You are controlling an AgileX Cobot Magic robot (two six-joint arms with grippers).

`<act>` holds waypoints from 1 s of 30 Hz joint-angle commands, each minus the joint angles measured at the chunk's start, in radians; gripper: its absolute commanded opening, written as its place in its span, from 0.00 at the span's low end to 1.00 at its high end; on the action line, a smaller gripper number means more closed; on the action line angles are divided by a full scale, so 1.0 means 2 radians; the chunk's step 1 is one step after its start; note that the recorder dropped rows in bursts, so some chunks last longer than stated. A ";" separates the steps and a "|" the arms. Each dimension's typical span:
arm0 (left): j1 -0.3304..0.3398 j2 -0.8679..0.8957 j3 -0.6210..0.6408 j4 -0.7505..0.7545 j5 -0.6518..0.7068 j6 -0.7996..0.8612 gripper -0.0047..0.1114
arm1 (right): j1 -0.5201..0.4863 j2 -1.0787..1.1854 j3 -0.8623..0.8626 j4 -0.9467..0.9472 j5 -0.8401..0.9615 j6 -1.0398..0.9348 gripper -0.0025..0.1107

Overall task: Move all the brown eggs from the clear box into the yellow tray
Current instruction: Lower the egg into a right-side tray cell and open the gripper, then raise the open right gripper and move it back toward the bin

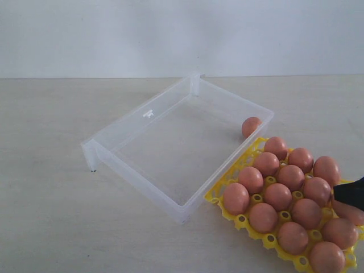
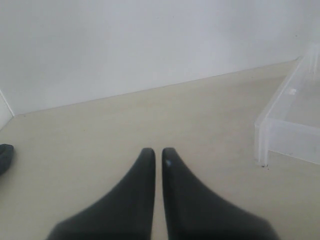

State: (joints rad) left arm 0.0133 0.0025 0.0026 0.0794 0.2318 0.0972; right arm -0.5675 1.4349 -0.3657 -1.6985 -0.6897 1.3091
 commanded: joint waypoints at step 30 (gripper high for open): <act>-0.002 -0.001 -0.001 -0.003 -0.003 -0.002 0.08 | 0.079 -0.137 -0.099 0.299 0.618 -0.216 0.02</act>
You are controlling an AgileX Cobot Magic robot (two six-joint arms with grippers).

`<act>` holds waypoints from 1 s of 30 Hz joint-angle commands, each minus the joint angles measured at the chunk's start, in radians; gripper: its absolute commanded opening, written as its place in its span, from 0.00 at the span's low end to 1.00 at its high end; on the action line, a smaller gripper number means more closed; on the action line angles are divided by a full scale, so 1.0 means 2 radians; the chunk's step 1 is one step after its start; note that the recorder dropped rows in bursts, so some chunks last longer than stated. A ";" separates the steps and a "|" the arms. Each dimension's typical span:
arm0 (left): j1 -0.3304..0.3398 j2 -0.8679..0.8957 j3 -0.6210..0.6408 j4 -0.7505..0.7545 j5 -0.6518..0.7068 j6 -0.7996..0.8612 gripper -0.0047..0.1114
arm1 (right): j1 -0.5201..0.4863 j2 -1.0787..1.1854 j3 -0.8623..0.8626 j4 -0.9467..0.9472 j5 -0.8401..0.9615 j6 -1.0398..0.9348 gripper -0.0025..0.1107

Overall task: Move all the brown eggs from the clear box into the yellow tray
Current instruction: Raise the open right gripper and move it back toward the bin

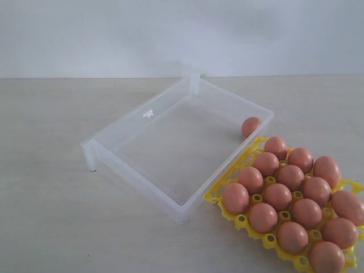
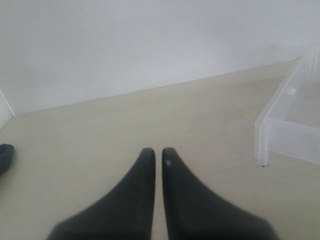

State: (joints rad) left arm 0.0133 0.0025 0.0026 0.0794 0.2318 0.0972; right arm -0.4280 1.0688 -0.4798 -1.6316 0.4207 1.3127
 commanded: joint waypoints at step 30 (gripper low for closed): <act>-0.002 -0.001 -0.001 -0.003 -0.003 -0.002 0.08 | 0.011 0.251 -0.150 1.013 0.273 -0.935 0.02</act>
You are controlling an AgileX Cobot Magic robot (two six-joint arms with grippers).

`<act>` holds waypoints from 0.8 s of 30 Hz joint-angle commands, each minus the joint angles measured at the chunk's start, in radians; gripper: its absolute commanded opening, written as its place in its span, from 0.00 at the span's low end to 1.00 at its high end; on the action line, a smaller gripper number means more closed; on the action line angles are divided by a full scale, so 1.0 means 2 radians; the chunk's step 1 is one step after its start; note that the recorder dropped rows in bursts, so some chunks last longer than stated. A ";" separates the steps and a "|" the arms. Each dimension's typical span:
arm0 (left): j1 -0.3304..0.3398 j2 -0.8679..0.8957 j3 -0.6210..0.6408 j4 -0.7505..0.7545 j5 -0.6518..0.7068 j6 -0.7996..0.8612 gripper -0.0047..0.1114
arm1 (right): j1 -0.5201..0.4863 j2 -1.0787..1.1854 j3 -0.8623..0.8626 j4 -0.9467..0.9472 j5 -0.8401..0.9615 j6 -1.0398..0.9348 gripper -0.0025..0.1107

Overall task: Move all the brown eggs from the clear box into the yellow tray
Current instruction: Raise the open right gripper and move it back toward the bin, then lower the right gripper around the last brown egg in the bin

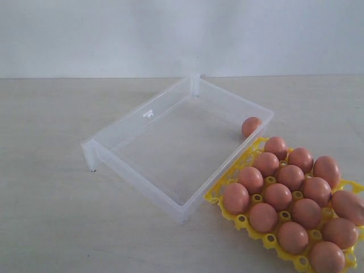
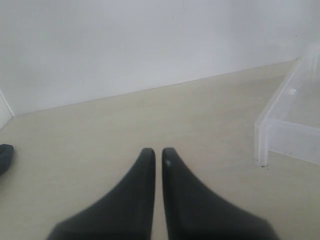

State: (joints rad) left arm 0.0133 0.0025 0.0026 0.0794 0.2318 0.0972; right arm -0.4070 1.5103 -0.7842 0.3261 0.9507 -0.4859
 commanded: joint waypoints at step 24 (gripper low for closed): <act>-0.002 -0.001 -0.001 -0.003 -0.003 -0.002 0.08 | 0.163 0.078 -0.231 0.111 -0.079 0.028 0.02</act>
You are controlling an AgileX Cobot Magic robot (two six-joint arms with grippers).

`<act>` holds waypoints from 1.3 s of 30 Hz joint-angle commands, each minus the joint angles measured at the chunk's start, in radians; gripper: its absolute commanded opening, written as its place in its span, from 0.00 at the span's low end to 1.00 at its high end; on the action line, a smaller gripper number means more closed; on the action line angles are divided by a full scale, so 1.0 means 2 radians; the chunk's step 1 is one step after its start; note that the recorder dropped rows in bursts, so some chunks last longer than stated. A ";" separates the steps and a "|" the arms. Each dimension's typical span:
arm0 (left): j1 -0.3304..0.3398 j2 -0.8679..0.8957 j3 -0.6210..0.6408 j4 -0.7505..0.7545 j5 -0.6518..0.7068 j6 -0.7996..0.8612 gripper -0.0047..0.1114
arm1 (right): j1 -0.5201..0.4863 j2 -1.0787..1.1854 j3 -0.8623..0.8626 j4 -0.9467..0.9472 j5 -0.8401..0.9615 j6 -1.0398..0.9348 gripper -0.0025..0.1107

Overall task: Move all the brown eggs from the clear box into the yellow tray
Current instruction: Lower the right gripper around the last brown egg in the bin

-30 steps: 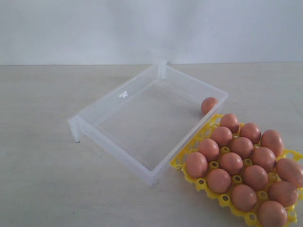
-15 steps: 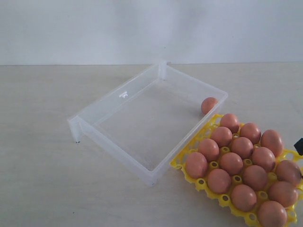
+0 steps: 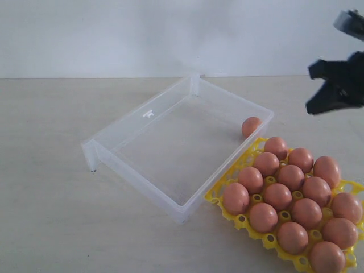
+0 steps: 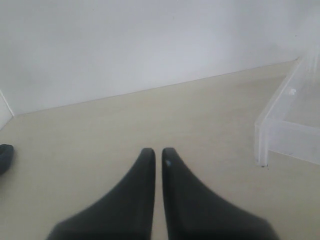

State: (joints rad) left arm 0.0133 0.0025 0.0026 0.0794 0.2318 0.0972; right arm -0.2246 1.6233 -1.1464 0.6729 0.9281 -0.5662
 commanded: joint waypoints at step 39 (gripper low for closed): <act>-0.002 -0.001 -0.001 -0.003 -0.003 -0.002 0.08 | 0.193 0.270 -0.296 -0.222 -0.015 0.474 0.53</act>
State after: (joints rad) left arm 0.0133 0.0025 0.0026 0.0794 0.2318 0.0972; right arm 0.1620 2.1560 -1.7317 0.2382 0.9394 0.3332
